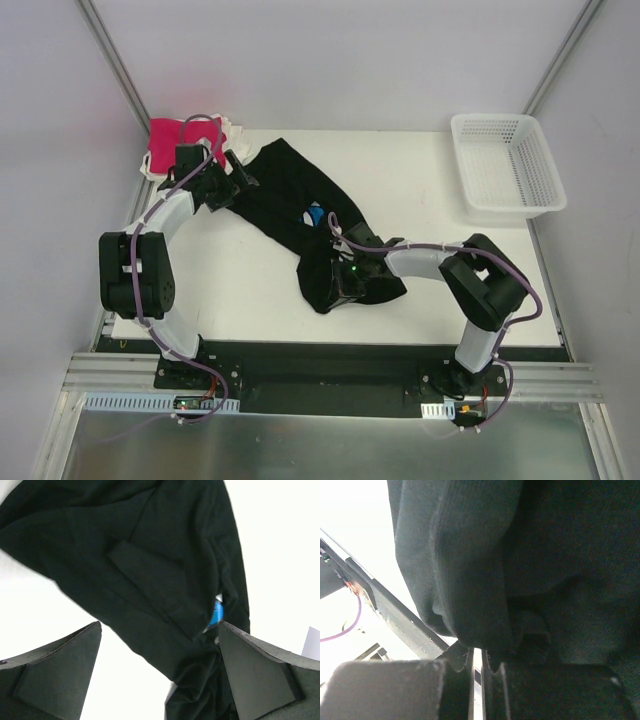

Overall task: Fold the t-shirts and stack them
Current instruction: Rotate the tshirt 90 degrees

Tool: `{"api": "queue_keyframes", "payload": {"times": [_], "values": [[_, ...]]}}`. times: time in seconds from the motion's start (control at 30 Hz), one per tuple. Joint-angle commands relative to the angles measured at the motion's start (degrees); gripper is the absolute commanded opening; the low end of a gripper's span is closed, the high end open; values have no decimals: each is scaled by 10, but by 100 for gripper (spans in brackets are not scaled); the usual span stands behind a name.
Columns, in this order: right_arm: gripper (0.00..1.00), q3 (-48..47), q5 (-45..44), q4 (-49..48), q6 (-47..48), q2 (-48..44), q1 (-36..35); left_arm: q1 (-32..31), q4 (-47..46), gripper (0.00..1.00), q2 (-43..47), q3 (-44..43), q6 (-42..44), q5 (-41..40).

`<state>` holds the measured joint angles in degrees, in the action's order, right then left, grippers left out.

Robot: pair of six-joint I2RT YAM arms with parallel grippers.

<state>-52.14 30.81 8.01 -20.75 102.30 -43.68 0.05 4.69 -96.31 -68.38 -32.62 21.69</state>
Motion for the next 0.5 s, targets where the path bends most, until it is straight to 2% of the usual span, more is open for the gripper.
{"api": "queue_keyframes", "payload": {"times": [0.0,0.13,0.27,0.47], "values": [[1,10,-7,-5,0,-22,11,0,14,99,17,27,-27,-71],[1,7,-2,-5,1,-17,18,1,19,99,28,46,-57,-159],[0,5,0,-5,0,-11,25,0,26,99,24,42,-68,-203],[1,2,0,-7,-3,-9,25,1,35,99,-31,-3,-70,-193]]}}
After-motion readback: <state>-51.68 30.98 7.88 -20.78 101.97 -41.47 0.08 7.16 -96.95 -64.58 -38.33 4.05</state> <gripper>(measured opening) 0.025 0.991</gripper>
